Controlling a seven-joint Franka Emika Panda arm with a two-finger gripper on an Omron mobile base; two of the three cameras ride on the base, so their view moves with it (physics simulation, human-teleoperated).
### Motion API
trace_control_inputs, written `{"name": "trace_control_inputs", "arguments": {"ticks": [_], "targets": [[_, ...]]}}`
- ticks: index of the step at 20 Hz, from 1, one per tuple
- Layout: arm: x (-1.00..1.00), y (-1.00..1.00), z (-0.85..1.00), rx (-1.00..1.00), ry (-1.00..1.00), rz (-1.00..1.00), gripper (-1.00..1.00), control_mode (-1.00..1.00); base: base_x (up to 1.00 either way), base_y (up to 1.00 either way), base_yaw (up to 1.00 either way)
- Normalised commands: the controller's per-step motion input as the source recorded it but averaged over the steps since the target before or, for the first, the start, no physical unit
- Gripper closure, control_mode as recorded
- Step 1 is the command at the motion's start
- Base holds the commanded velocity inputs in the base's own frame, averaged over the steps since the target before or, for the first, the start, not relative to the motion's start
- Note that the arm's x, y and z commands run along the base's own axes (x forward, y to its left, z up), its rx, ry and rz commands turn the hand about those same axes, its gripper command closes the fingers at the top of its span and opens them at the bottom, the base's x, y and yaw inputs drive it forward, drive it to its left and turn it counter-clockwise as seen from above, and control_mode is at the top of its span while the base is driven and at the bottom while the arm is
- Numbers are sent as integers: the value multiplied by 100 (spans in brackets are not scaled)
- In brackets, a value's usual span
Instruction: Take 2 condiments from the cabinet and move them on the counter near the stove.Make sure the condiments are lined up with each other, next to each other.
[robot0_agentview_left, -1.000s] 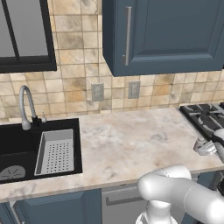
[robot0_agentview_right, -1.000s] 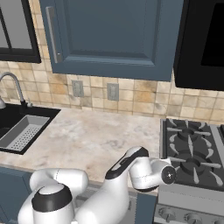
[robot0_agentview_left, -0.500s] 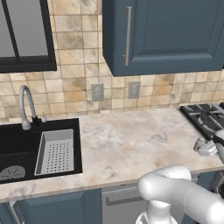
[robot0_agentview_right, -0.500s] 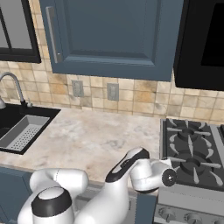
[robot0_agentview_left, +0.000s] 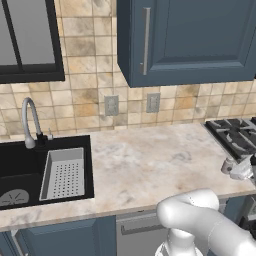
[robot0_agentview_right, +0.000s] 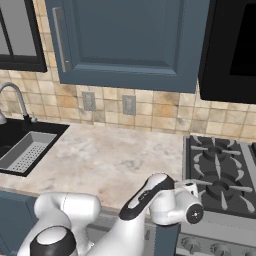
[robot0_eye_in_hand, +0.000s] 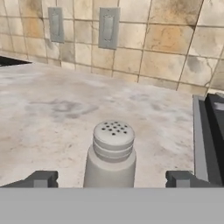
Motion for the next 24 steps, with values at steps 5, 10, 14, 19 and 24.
{"name": "trace_control_inputs", "arguments": {"ticks": [5, 10, 14, 19, 24], "targets": [[-30, 0, 62, -1, -2, 0, -100, -100, 0, 0, 0], [-26, 4, 80, -8, 9, 0, -100, -100, 0, 0, 0], [-29, 27, 69, -13, 14, 0, -100, -100, 0, 0, 0], [-25, 47, 53, -12, 9, 0, -100, -100, 0, 0, 0], [-27, 46, 46, -7, 1, 0, -100, -100, 0, 0, 0]]}}
